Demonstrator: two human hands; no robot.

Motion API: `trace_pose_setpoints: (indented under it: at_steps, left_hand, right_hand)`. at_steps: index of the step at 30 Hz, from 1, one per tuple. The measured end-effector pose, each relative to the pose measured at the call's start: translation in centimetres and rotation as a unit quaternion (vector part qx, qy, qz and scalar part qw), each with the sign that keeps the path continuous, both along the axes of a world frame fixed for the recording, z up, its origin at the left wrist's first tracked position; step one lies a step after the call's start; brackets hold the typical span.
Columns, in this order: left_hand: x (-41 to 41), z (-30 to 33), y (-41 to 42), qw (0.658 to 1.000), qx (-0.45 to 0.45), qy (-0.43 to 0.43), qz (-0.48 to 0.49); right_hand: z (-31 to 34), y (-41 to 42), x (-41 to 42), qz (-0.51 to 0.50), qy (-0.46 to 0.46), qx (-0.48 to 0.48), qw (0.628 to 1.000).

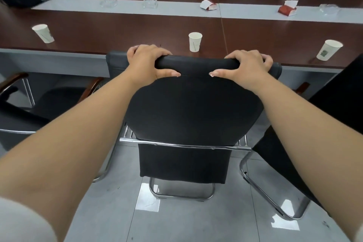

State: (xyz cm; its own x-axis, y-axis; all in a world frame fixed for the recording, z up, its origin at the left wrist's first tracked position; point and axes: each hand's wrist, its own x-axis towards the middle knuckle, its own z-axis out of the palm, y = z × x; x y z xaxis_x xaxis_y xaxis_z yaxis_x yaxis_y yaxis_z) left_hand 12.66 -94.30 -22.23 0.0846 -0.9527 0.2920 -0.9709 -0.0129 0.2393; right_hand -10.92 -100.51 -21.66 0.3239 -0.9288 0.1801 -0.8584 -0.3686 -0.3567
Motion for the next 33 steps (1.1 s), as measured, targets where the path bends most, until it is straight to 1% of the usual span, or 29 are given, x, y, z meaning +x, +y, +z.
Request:
trace_pose_setpoints:
  at_steps: [4, 8, 14, 22, 29, 33]
  left_hand:
    - [0.9, 0.7, -2.0, 1.0, -0.002, 0.008, 0.003]
    - [0.9, 0.4, -2.4, 1.0, -0.016, 0.001, 0.018]
    - [-0.7, -0.9, -1.1, 1.0, -0.018, -0.002, 0.016]
    - [-2.1, -1.2, 1.8, 0.999, 0.036, -0.003, 0.013]
    - [-1.9, -0.3, 3.3, 0.997, 0.072, 0.022, 0.011]
    - [-2.1, -0.1, 3.7, 0.997, 0.07, 0.021, 0.016]
  right_hand:
    - [0.3, -1.9, 0.9, -0.002, -0.005, -0.017, 1.0]
    - [0.1, -2.3, 1.4, -0.001, -0.006, -0.034, 0.999]
    - [-0.8, -1.6, -0.3, -0.001, -0.004, -0.019, 1.0]
    - [-1.4, 1.6, -1.6, 0.001, 0.006, 0.022, 1.0]
    - [-1.0, 3.5, -1.4, -0.008, 0.015, 0.044, 0.999]
    - [-0.9, 3.8, -1.2, -0.009, 0.015, 0.04, 0.999]
